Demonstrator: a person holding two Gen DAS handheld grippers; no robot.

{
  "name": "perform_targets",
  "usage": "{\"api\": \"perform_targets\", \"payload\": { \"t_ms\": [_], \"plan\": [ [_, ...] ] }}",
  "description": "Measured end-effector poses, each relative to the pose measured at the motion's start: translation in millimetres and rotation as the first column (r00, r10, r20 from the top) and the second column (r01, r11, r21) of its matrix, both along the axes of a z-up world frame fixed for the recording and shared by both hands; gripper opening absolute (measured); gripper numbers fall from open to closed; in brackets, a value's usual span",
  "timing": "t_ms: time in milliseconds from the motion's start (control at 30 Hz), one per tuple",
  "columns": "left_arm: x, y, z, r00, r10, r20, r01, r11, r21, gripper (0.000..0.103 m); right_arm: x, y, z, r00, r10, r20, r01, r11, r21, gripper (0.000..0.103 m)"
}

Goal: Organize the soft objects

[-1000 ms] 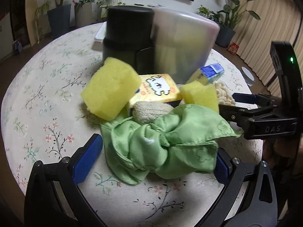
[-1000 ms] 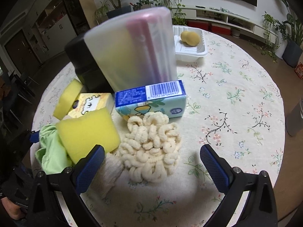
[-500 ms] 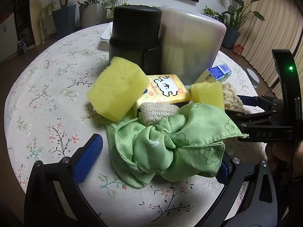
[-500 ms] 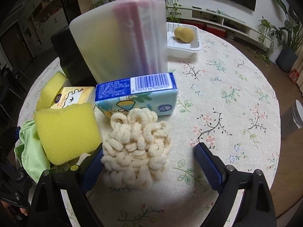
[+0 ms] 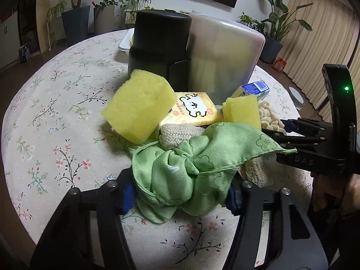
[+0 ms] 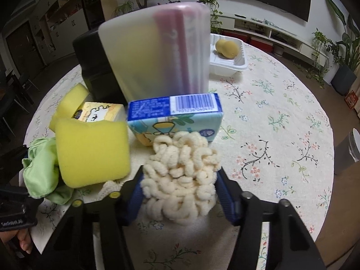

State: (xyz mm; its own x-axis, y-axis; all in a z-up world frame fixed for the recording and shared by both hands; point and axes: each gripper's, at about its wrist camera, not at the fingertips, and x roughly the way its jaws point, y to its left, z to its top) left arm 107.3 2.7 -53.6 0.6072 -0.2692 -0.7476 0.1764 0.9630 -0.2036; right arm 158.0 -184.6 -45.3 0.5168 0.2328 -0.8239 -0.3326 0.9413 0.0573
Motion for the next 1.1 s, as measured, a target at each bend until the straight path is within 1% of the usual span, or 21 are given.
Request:
{"api": "perform_targets", "payload": {
  "t_ms": [67, 133, 233, 400, 667, 900, 1100],
  "plan": [
    [-1.2, 1.0, 0.8, 1.000, -0.001, 0.000, 0.001, 1.000, -0.010, 0.052, -2.5, 1.5, 1.1, 1.000, 0.013, 0.000, -0.013, 1.000, 0.012, 0.042],
    [-3.3, 2.4, 2.1, 1.000, 0.002, 0.004, -0.002, 1.000, -0.016, 0.047, -3.6, 2.4, 2.2, 1.000, 0.025, -0.004, -0.025, 0.999, 0.026, 0.037],
    [-6.7, 3.7, 5.1, 1.000, 0.005, 0.014, -0.005, 1.000, -0.023, 0.045, -4.1, 1.3, 3.3, 1.000, 0.028, -0.010, -0.028, 0.999, 0.042, 0.034],
    [-12.8, 5.7, 9.5, 0.999, 0.015, 0.028, -0.014, 1.000, -0.024, 0.043, -8.8, -3.1, 6.8, 1.000, 0.023, -0.011, -0.022, 0.998, 0.059, 0.032],
    [-21.4, 13.0, 17.4, 0.999, 0.027, 0.042, -0.026, 0.999, -0.040, 0.042, -21.7, -16.2, 17.0, 1.000, 0.002, 0.004, -0.003, 0.997, 0.076, 0.031],
    [-31.3, 20.3, 19.2, 0.998, 0.042, 0.035, -0.041, 0.998, -0.040, 0.042, -31.2, -24.6, 26.2, 1.000, -0.005, 0.009, 0.004, 0.997, 0.076, 0.031],
    [-34.4, 35.2, 23.2, 0.997, 0.072, 0.034, -0.071, 0.997, -0.042, 0.042, -40.1, -36.9, 33.9, 1.000, -0.016, 0.007, 0.015, 0.997, 0.076, 0.031]
  ]
}}
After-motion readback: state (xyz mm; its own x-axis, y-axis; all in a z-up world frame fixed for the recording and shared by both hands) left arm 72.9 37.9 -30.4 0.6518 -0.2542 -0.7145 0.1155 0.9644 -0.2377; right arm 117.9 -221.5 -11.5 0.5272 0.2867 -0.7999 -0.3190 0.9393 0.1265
